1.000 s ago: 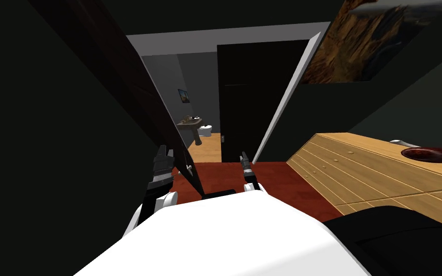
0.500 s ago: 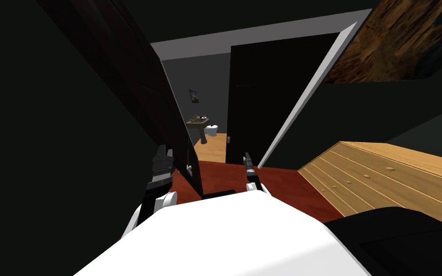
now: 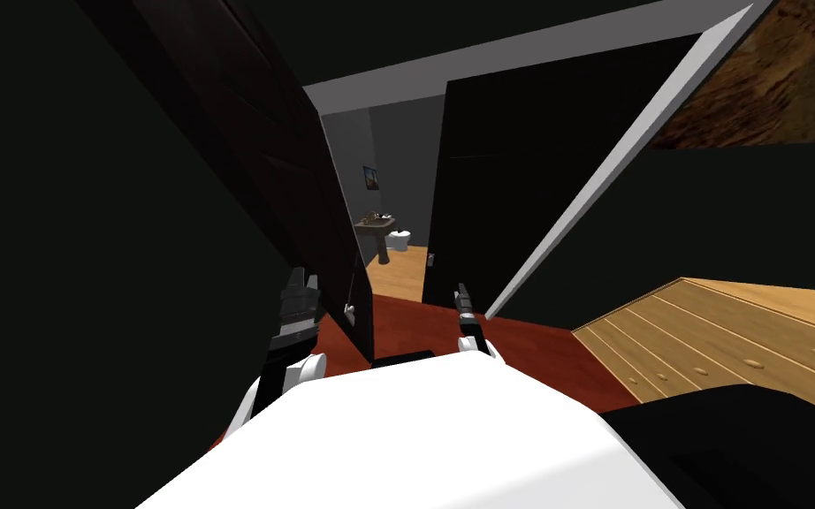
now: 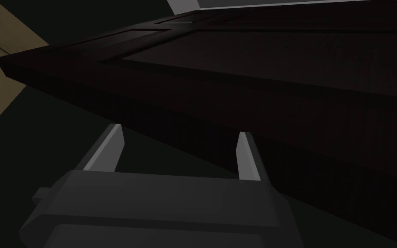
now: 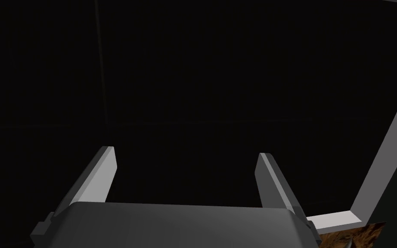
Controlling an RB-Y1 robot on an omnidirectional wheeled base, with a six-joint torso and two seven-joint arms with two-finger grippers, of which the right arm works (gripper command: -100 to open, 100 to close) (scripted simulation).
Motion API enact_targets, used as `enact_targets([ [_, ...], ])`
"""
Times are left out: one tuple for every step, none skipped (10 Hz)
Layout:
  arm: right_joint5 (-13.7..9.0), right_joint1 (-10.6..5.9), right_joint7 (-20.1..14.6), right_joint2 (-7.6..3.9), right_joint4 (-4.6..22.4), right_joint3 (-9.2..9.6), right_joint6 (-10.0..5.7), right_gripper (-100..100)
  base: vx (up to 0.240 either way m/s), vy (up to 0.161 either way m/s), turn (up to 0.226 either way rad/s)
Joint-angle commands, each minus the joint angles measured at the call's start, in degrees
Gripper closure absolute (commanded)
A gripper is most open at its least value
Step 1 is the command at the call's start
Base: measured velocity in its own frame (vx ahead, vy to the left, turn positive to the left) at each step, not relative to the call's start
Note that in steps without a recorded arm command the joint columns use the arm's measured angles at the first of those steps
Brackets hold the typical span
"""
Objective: Pull the door open
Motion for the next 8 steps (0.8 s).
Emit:
enact_targets([
  [-1.12, -0.8, 0.23, -0.39, 2.1, -1.72, -0.15, -100, 0.077, 0.018, 0.213],
  [-1.82, -1.52, 0.35, -0.67, 3.91, -2.79, -0.49, -100, 0.057, 0.023, 0.208],
  [-2.53, -2.24, 0.47, -0.95, 5.75, -3.88, -0.84, -100, 0.054, 0.02, 0.195],
  [-3.25, -2.98, 0.59, -1.23, 7.05, -4.99, -1.19, -100, 0.058, 0.023, 0.243],
  [-3.25, -2.98, 0.59, -1.23, 7.62, -4.99, -1.19, -100, 0.037, 0.019, 0.095],
  [-3.97, -3.72, 0.71, -1.51, 9.15, -6.09, -1.55, -100, 0.049, 0.002, 0.107],
  [-4.68, -4.46, 0.83, -1.8, 11.28, -7.2, -1.9, -100, 0.072, 0.001, 0.2],
  [-5.4, -5.2, 0.95, -2.08, 12.65, -8.3, -2.26, -100, 0.104, 0.012, 0.22],
])
